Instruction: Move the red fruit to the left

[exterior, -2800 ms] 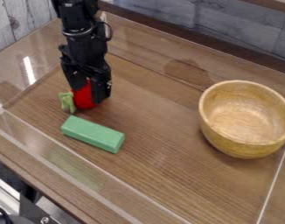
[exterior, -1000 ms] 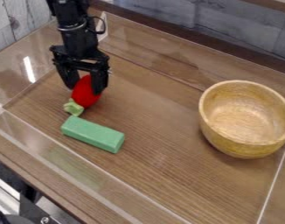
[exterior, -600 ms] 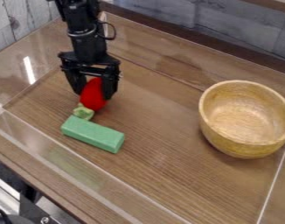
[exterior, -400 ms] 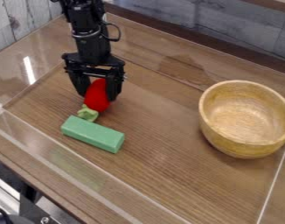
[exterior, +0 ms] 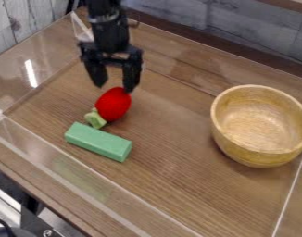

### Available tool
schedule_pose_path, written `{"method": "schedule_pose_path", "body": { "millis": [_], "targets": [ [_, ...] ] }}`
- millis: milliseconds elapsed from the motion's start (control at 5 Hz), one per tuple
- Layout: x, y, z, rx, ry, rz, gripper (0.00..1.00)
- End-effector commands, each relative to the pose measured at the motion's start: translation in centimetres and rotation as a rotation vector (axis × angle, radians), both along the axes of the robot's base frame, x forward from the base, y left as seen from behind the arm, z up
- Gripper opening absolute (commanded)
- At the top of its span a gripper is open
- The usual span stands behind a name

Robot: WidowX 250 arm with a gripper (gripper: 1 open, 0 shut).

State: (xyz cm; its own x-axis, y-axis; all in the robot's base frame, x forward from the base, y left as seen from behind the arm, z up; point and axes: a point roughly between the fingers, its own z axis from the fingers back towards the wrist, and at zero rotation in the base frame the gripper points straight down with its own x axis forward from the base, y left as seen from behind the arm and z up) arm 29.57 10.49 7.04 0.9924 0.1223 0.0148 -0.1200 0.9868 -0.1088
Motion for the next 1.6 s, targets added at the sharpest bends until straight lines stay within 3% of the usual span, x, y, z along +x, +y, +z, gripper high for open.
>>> {"method": "schedule_pose_path", "body": {
  "millis": [0, 200, 400, 600, 800, 1200, 1400],
  "targets": [
    [2.5, 0.3, 3.0, 0.008, -0.063, -0.069, 1.00],
    [2.6, -0.3, 3.8, 0.012, -0.073, -0.129, 1.00],
    [2.8, -0.9, 4.7, 0.019, -0.083, -0.190, 0.00],
    [2.4, -0.9, 5.2, 0.027, -0.091, -0.181, 1.00],
    [1.8, -0.7, 5.8, 0.033, -0.099, -0.160, 1.00],
    [-0.4, 0.0, 6.9, 0.033, -0.106, -0.253, 1.00],
    [-0.5, -0.3, 6.4, 0.036, -0.097, -0.252, 1.00]
  ]
}}
